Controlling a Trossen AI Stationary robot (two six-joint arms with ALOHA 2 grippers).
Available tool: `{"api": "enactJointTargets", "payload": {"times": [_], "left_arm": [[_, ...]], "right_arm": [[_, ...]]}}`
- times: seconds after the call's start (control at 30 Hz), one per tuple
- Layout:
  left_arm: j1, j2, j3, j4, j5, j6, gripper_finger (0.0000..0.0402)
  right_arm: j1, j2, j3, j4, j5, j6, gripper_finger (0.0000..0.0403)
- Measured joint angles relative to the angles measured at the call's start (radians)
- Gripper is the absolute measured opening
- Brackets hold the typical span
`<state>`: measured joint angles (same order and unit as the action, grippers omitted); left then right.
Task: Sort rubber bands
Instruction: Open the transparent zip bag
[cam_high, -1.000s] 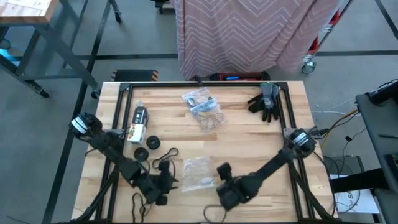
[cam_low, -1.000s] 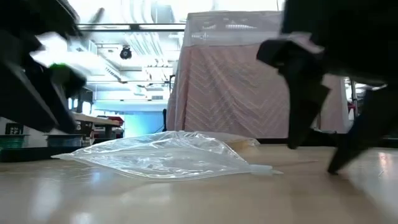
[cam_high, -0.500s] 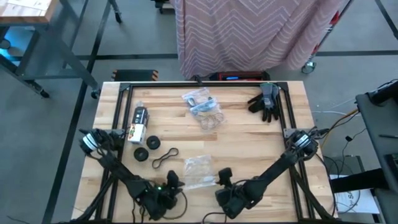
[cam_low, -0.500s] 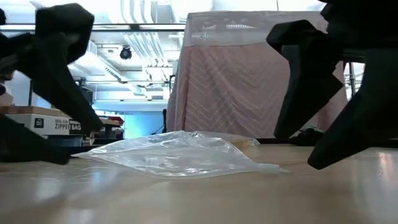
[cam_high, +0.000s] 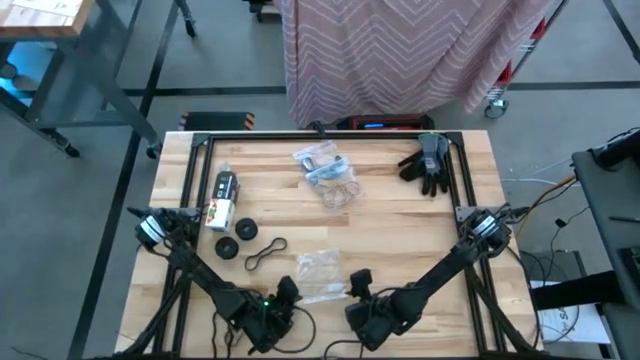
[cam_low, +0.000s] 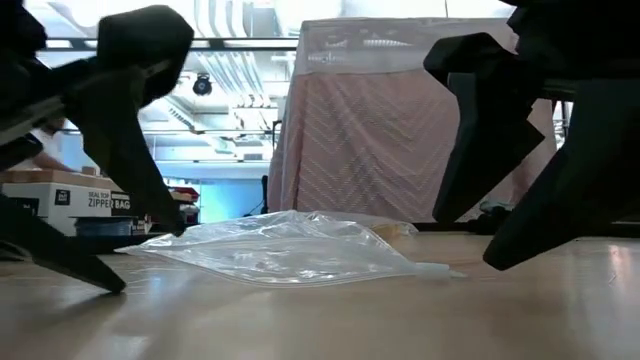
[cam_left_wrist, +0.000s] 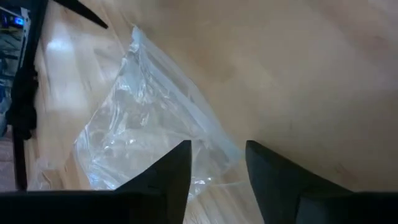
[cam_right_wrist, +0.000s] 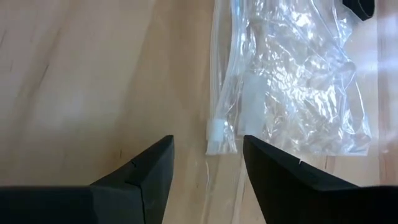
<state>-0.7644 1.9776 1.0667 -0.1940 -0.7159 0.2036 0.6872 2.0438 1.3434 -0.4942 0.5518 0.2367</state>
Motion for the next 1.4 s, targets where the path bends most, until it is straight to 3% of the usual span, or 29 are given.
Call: {"api": "enactJointTargets", "payload": {"times": [0.37, 0.57, 0.77, 0.97, 1.1, 1.17, 1.4], "left_arm": [[0.041, 0.002, -0.006, 0.014, 0.024, -0.121, 0.0007], [0.042, -0.026, -0.002, 0.017, 0.011, -0.15, 0.0001], [0.049, -0.135, 0.0, -0.01, -0.164, -0.308, 0.0], [0.056, -0.253, 0.0, -0.042, -0.157, -0.397, 0.0], [0.051, -0.304, 0.0, -0.055, -0.149, -0.397, 0.0], [0.05, -0.325, 0.0, -0.057, -0.148, -0.397, 0.0], [0.051, -0.371, 0.0, -0.06, -0.147, -0.393, 0.0]], "right_arm": [[0.002, -0.018, 0.0, -0.009, 0.022, -0.018, 0.0185], [0.024, -0.112, 0.001, -0.145, 0.097, -0.014, 0.0185], [0.053, -0.19, -0.013, -0.173, 0.106, 0.074, 0.0185], [0.056, -0.192, -0.036, -0.174, 0.112, 0.144, 0.0185], [0.057, -0.195, -0.039, -0.176, 0.273, 0.256, 0.0182], [0.056, -0.209, -0.039, -0.174, 0.299, 0.27, 0.0176], [0.043, -0.262, -0.039, -0.174, 0.252, 0.28, 0.0116]]}}
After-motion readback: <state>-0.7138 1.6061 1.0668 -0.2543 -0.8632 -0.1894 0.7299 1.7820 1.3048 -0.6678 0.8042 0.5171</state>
